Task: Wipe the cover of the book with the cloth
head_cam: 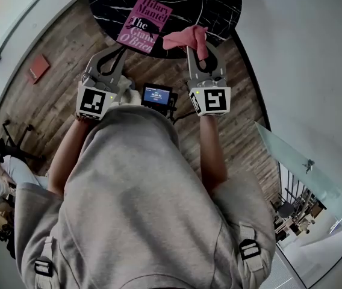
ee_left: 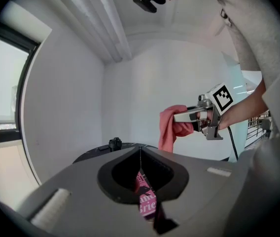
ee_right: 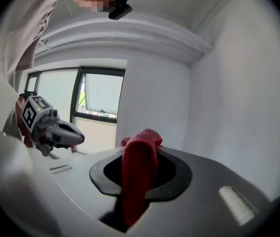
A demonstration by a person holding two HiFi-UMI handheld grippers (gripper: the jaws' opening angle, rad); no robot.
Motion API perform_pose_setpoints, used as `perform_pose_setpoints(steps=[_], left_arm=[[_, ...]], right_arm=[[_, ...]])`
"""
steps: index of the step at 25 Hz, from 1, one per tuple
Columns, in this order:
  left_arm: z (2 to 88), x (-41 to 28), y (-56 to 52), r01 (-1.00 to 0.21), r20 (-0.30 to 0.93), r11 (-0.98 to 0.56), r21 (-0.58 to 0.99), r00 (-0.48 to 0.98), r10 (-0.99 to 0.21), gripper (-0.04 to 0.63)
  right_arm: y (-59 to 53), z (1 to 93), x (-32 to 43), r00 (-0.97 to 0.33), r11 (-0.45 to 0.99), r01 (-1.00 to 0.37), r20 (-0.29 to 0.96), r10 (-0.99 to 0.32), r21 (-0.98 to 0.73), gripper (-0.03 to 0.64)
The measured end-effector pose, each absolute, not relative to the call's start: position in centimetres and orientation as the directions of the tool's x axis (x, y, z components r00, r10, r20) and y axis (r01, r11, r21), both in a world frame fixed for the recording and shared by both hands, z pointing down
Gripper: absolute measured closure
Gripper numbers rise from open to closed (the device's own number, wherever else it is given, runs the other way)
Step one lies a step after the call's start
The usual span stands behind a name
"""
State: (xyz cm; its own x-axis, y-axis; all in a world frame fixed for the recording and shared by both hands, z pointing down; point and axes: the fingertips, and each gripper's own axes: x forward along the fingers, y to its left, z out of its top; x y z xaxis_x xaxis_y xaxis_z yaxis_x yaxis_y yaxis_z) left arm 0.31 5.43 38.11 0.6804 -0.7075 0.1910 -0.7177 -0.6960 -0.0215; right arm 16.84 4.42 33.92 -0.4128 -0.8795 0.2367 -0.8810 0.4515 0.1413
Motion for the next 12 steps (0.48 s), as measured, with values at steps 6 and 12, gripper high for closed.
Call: perform_pose_setpoints(steps=[6, 12], left_arm=[[40.2, -1.4, 0.9, -0.682, 0.219, -0.728, 0.065, 0.722, -0.657, 0.589], [43.9, -3.1, -0.9, -0.668, 0.278, -0.739, 0.085, 0.728, -0.626, 0.588]], right_arm=[[-0.4, 38.6, 15.3, -0.392, 0.516, -0.826, 0.429, -0.814, 0.226, 0.525], [-6.3, 44.9, 15.4, -0.338, 0.571, -0.771, 0.579, -0.742, 0.281, 0.524]])
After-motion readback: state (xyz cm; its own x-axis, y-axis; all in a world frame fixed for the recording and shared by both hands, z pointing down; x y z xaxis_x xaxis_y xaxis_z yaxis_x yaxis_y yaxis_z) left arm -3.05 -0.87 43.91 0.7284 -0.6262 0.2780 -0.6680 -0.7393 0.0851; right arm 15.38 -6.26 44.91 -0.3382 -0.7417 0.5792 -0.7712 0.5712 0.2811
